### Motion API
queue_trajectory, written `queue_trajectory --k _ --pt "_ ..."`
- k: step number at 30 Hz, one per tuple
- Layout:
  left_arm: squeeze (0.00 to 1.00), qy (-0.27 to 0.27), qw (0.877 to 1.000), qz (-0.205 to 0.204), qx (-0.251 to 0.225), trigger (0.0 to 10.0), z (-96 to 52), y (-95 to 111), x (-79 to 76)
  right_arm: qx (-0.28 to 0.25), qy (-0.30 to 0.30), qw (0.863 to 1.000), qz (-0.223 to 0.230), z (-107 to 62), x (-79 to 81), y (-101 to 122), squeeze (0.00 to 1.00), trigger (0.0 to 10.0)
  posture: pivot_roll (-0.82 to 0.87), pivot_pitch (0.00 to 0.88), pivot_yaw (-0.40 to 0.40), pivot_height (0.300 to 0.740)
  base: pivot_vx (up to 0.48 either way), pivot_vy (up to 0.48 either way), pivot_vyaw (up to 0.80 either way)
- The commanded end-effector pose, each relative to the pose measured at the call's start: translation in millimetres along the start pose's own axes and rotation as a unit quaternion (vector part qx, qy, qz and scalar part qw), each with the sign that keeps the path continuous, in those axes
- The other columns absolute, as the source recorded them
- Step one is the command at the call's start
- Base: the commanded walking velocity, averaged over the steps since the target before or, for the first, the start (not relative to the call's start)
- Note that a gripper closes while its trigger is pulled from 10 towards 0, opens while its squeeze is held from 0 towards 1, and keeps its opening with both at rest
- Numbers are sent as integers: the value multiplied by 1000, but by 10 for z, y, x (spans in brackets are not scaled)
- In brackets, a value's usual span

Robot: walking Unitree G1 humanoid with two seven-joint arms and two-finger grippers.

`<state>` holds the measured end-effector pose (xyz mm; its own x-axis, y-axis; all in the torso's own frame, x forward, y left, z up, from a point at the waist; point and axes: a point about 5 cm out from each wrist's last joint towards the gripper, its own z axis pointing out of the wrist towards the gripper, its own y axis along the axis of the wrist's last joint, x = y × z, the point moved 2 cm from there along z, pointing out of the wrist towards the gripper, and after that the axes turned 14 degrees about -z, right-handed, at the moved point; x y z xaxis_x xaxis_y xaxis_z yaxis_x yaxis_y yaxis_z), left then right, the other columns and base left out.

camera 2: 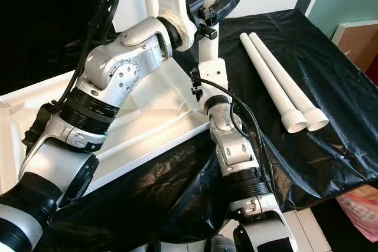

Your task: Building children table

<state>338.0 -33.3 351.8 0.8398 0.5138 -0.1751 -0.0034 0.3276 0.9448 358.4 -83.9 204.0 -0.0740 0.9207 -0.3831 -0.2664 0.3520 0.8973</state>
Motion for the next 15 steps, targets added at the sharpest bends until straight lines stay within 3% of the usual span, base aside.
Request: queue_trajectory --k 1,2,3,5,6,10,15 --pt "243 -63 998 -6 3 10000 49 25 -185 -1 1 1000 17 -8 33 20 0 4588 -23 76 41 740 0 0 0" --pt "243 -63 998 -6 3 10000 49 25 -185 -1 1 1000 17 -8 33 20 0 4588 -23 76 41 740 0 0 0" --pt "1000 -65 998 -9 0 10000 46 27 -179 2 -3 1000 22 -7 21 13 0 10000 -26 76 41 740 0 0 0" --pt "1000 -66 998 -5 -3 10000 41 29 -168 6 -6 999 32 -5 7 7 0 10000 -28 77 42 740 0 0 0" --pt "0 -66 998 6 -5 10000 37 31 -157 8 -9 999 39 -1 -7 4 0 10000 -29 77 42 740 0 0 0" --pt "0 -73 997 16 -10 10000 23 30 -161 14 -15 998 53 6 -36 -2 0 10000 -29 79 42 740 0 0 0" --pt "0 -83 996 -1 -21 10000 -23 36 -152 24 -25 997 68 5 -87 -35 0 10000 -27 85 44 740 0 0 0"
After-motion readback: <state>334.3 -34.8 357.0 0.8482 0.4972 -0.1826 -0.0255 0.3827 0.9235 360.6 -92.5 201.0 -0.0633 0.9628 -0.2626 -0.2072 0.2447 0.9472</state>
